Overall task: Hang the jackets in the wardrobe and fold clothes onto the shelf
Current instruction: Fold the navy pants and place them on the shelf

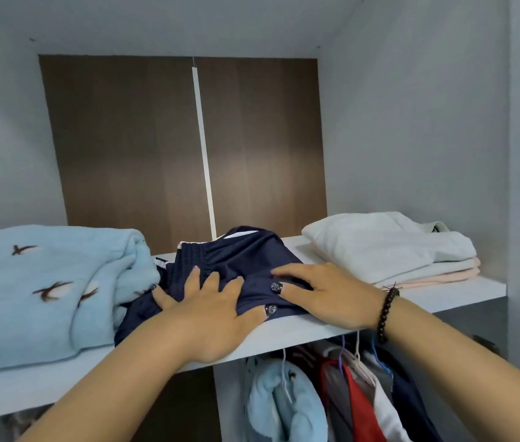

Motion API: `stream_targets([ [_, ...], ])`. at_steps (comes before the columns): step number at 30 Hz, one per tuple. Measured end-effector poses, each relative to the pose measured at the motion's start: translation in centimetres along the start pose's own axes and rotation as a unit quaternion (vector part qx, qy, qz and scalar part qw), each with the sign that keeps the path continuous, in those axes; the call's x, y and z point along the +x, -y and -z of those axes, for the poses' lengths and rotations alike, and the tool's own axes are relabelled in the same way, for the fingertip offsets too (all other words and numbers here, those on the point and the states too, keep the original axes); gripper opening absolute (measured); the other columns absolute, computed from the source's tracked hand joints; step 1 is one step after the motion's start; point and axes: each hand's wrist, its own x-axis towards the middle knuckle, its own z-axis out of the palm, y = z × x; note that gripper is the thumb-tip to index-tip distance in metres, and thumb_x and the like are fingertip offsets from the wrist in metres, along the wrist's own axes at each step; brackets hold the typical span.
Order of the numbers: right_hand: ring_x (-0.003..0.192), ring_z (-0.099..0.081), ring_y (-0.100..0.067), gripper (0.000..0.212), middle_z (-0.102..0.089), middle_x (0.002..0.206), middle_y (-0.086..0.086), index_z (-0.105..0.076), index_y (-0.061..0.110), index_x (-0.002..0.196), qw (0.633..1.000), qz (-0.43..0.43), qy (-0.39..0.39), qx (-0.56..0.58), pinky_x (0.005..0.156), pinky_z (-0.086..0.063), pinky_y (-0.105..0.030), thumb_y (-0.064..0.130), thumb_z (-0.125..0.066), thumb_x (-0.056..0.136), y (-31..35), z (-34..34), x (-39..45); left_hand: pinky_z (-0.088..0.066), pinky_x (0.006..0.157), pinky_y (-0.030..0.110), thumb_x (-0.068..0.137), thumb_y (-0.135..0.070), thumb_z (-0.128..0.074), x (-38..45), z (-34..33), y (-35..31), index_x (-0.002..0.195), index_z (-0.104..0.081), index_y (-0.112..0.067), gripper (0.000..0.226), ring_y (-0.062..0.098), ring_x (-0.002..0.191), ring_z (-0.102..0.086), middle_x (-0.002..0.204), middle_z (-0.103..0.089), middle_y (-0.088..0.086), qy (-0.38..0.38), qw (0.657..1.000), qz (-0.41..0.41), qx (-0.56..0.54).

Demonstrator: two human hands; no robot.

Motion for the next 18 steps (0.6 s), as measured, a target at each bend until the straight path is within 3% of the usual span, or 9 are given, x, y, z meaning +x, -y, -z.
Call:
stream_targets([
  [2, 0.098, -0.058, -0.015, 0.031, -0.068, 0.104, 0.004, -0.065, 0.019, 0.107, 1.0, -0.013, -0.017, -0.012, 0.092, -0.044, -0.034, 0.038, -0.042, 0.098, 0.1, 0.1, -0.2, 0.013, 0.106, 0.071, 0.086, -0.079, -0.011, 0.4, 0.0, -0.5, 0.153, 0.008, -0.038, 0.081, 0.026, 0.146, 0.026, 0.163, 0.016, -0.006, 0.009, 1.0, -0.005, -0.005],
  [4, 0.081, -0.053, -0.024, 0.033, -0.059, 0.077, -0.002, -0.056, 0.009, 0.08, 0.998, -0.013, -0.037, -0.054, 0.082, -0.044, -0.042, 0.028, -0.037, 0.1, -0.2, -0.1, -0.2, 0.014, 0.106, 0.07, 0.087, -0.077, -0.012, 0.9, -0.2, -1.0, 0.153, 0.008, -0.037, 0.08, 0.025, 0.146, 0.026, 0.163, 0.016, -0.006, 0.006, 1.0, -0.005, -0.006],
  [6, 0.076, -0.05, -0.027, 0.032, -0.05, 0.071, -0.001, -0.046, 0.012, 0.073, 0.994, -0.011, -0.058, -0.095, 0.079, -0.043, -0.043, 0.021, -0.032, 0.1, -1.0, -0.3, -0.4, 0.015, 0.106, 0.07, 0.087, -0.077, -0.011, 1.5, -0.5, -1.6, 0.154, 0.007, -0.037, 0.08, 0.025, 0.146, 0.025, 0.163, 0.015, -0.006, -0.002, 1.0, -0.004, -0.007],
  [13, 0.088, -0.056, -0.03, 0.029, -0.065, 0.096, -0.01, -0.06, 0.012, 0.094, 0.991, -0.048, -0.094, -0.086, 0.08, -0.046, -0.037, 0.016, -0.032, 0.1, -2.4, -0.1, -0.4, 0.018, 0.107, 0.068, 0.082, -0.083, -0.014, 2.5, -0.6, -3.3, 0.154, 0.002, -0.038, 0.086, 0.02, 0.147, 0.023, 0.163, 0.012, -0.008, -0.02, 0.999, -0.001, -0.026],
  [18, 0.1, -0.058, -0.024, 0.031, -0.068, 0.111, -0.006, -0.063, 0.017, 0.119, 0.983, 0.006, -0.179, -0.048, 0.086, -0.048, -0.035, 0.014, -0.041, 0.098, -2.0, -0.7, -1.6, 0.012, 0.114, 0.058, 0.085, -0.079, -0.018, 1.0, -1.2, -3.6, 0.155, -0.002, -0.035, 0.084, 0.018, 0.148, 0.02, 0.164, 0.006, -0.008, -0.064, 0.996, 0.016, -0.056],
])
